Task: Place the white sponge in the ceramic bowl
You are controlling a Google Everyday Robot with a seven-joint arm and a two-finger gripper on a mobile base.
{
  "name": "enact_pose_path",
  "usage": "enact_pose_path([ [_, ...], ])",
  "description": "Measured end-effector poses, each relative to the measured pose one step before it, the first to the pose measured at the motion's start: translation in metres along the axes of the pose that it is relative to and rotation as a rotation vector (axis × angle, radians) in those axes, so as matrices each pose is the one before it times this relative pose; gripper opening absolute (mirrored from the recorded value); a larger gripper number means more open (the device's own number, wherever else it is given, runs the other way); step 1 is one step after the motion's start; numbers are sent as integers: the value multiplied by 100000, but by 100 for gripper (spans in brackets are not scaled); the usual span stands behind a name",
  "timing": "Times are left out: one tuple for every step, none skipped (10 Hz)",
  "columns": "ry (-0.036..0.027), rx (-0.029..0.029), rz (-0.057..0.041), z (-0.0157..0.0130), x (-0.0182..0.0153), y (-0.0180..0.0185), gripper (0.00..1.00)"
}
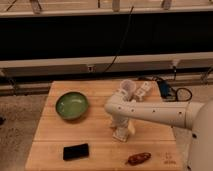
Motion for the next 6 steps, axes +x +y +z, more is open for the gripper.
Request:
enact_pose_path([
  [105, -118, -149, 25, -42, 21, 80],
  [-54, -33, -39, 16, -92, -35, 80],
  [-125, -25, -170, 3, -106, -53, 79],
  [-98, 85, -273, -18, -42, -142, 76],
  [-37, -49, -421, 83, -71, -71, 77],
  [-40, 27, -114, 2, -13, -34, 80],
])
